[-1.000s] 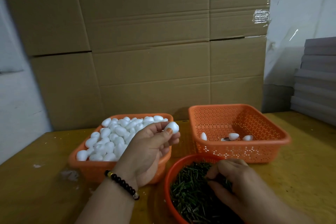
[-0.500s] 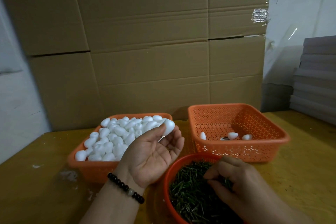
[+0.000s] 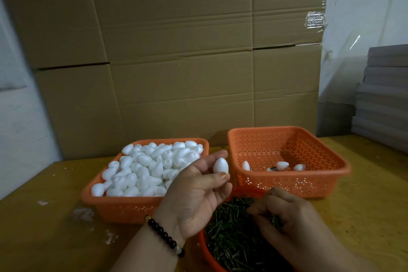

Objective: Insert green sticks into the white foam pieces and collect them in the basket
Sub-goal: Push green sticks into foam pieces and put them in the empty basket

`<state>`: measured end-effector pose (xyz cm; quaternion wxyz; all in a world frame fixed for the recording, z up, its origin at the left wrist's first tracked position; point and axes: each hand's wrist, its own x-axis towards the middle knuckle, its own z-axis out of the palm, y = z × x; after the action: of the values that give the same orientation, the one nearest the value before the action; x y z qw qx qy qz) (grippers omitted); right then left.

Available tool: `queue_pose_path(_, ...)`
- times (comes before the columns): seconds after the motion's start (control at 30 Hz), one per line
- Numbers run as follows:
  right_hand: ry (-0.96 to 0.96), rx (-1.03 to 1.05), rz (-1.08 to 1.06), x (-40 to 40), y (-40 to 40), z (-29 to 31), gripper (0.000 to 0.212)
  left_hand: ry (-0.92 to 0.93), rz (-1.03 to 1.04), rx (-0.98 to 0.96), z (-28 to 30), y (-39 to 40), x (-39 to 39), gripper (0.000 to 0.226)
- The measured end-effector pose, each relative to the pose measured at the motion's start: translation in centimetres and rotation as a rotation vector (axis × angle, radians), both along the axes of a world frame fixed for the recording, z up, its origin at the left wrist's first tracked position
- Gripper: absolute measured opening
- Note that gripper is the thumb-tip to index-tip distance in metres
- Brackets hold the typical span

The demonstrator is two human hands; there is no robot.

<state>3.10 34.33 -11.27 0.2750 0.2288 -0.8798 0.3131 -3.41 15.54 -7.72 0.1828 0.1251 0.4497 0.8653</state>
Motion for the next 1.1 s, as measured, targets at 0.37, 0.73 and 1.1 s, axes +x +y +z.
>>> queue_pose_path(0.37,0.072,-0.033,0.0,-0.4,0.2,-0.5,0.035,0.265,0.201,-0.373,-0.9,0.9,0.8,0.037)
queue_pose_path(0.73,0.218,-0.24,-0.023,-0.5,-0.1,-0.8,0.019,0.517,0.33,-0.687,-1.5,1.0,0.8,0.046)
queue_pose_path(1.1,0.25,-0.315,-0.021,-0.7,-0.2,-1.1,0.016,0.648,0.329,-0.78,-2.1,1.2,0.8,0.049)
